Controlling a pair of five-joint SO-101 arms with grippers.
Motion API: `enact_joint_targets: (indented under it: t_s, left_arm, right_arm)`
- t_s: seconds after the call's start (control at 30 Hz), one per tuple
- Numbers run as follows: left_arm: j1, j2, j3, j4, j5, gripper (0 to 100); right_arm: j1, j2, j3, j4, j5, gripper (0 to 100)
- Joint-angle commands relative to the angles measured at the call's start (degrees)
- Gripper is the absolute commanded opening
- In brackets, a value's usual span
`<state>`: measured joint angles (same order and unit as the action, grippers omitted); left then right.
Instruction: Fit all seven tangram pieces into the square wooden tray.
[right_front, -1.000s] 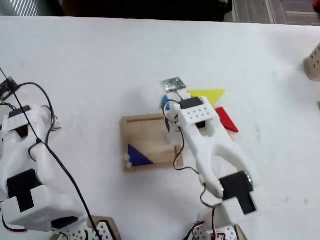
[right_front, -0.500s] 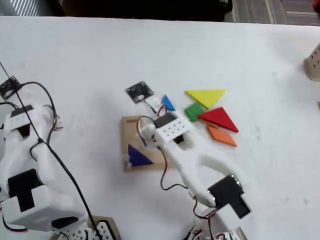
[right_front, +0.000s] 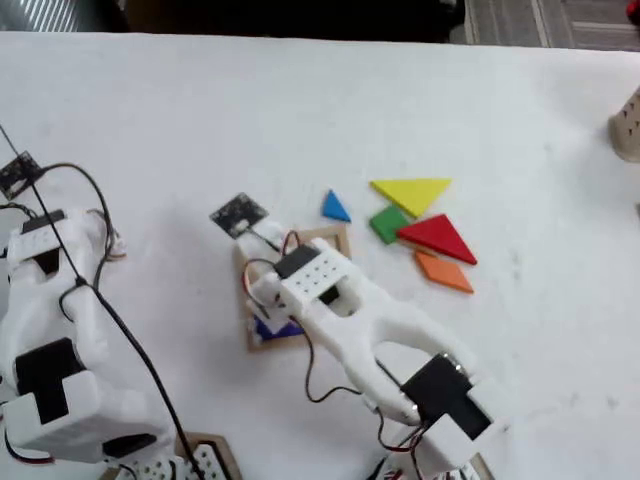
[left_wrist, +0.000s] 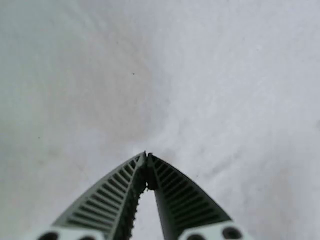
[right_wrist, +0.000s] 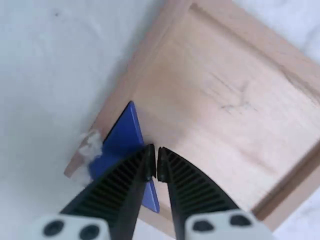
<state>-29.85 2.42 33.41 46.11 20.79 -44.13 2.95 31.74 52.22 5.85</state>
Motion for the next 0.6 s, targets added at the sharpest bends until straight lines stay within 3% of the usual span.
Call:
enact_joint_targets:
  t_s: [0.0, 0.33, 0.5, 0.57]
  left_arm:
    - [0.84, -0.22, -1.85, -1.14, 0.18, 3]
    - [0.84, -0.22, -1.85, -1.14, 0.18, 3]
    - [0.84, -0.22, -1.85, -1.14, 0.18, 3]
    - [0.84, -0.22, -1.85, -1.14, 0.18, 3]
  right_arm:
    - [-0.92, -0.57, 0.00, 1.27, 0.97, 1.8]
    - [1.45, -6.81, -0.70, 5.14, 1.41, 1.8]
    - [-2.68, -20.09, 4.13, 10.33, 1.58, 2.0]
    - [-4.09, -24.04, 8.44, 8.40, 3.87, 8.1]
